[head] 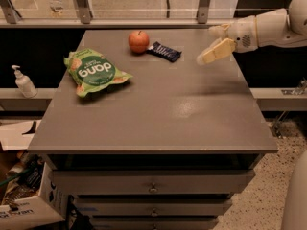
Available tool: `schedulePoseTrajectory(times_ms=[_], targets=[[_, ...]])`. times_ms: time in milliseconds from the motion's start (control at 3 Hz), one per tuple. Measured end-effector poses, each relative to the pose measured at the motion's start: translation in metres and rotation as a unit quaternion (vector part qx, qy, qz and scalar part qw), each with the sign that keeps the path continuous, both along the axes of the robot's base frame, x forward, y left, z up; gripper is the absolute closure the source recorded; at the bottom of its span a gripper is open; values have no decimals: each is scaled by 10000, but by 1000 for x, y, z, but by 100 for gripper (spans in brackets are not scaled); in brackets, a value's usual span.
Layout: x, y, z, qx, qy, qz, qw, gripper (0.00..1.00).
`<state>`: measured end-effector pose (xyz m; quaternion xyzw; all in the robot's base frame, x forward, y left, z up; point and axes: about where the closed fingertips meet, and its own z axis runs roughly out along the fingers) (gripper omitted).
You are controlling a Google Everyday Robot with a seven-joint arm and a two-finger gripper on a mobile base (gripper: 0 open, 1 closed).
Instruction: Move rxbar blueberry near apple
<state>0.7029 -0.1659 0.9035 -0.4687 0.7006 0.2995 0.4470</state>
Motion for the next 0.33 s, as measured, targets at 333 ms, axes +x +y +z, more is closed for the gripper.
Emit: schedulePoseTrajectory(times_ms=[333], targets=[[-2, 0, 0, 3, 23, 37, 10000, 0]])
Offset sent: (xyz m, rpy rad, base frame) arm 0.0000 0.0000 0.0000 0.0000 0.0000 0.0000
